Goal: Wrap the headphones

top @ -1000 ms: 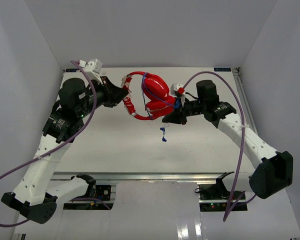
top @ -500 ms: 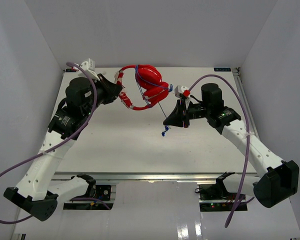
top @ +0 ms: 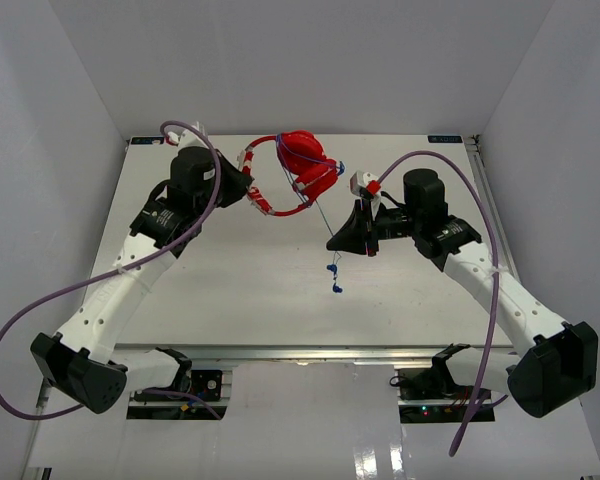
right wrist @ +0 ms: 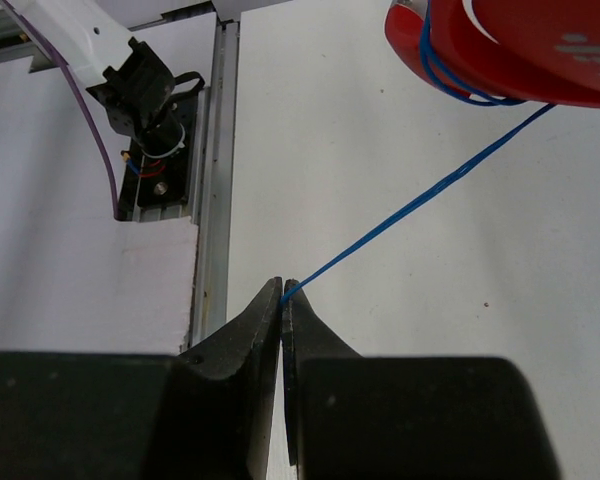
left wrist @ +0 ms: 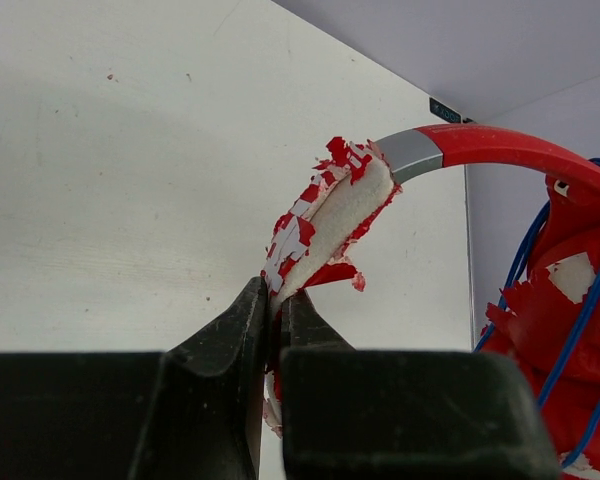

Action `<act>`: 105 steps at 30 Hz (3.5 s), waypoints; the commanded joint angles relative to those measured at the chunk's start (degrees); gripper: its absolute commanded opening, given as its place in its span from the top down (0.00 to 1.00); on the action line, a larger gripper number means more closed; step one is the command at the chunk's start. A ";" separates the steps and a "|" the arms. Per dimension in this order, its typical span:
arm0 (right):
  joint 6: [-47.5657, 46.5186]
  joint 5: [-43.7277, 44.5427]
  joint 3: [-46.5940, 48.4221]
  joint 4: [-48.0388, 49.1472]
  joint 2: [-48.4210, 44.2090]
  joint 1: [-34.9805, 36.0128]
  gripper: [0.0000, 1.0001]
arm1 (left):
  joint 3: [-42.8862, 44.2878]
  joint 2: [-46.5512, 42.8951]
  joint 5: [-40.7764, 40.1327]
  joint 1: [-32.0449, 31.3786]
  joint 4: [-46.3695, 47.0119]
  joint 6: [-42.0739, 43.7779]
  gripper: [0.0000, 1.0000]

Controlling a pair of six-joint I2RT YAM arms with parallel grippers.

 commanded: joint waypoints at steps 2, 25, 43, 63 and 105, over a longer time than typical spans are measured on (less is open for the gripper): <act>9.23 -8.73 -3.00 9.44 0.32 0.46 0.92 | 4.03 -1.50 -0.09 0.33 10.30 -2.76 1.00; 45.99 -16.70 -10.78 52.52 5.45 2.57 0.88 | 9.54 1.67 -3.49 0.33 11.68 -2.28 1.00; 20.24 -8.83 -2.40 20.24 2.88 3.36 0.92 | 6.56 4.22 -5.82 0.33 9.86 1.06 1.00; 6.71 5.41 10.51 1.25 10.58 3.36 0.92 | -3.10 12.05 6.98 -2.17 3.80 13.00 1.00; -8.05 24.22 11.47 -9.33 12.13 5.14 0.57 | -2.29 19.60 17.66 -7.79 -5.38 15.84 1.00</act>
